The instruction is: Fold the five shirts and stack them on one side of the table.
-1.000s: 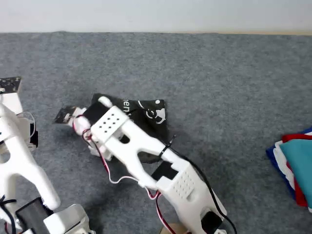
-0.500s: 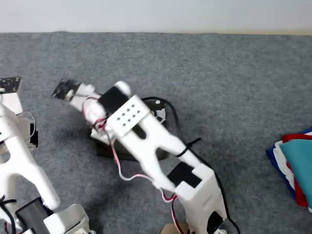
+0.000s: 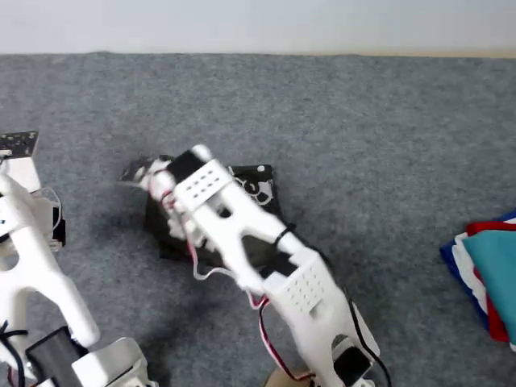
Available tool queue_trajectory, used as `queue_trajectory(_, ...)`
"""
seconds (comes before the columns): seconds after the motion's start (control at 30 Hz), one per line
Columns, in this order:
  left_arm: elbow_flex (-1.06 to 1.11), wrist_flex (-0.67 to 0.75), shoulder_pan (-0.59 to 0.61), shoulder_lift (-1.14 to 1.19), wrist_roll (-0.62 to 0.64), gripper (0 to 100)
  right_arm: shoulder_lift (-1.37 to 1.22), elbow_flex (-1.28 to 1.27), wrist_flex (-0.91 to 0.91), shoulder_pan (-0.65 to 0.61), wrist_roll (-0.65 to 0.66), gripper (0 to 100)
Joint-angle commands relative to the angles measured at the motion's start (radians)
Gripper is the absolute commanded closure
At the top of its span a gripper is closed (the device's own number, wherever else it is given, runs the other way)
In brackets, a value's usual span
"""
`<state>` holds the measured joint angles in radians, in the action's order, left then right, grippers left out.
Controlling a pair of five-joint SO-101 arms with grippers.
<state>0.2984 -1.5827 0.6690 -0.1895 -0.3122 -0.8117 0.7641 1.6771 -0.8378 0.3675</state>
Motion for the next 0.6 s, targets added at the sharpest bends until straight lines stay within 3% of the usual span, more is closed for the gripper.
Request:
queue_trajectory(0.0,-0.005,0.014,-0.002,-0.040,-0.008,100,0.035,0.144,0.076,-0.107,0.008,98.9)
queue_trajectory(0.27,-0.005,0.014,-0.002,-0.040,-0.008,100,0.203,0.239,0.114,-0.151,0.012,98.9)
queue_trajectory(0.57,-0.002,0.014,-0.002,-0.040,-0.008,100,0.111,0.218,0.081,0.088,0.068,98.9)
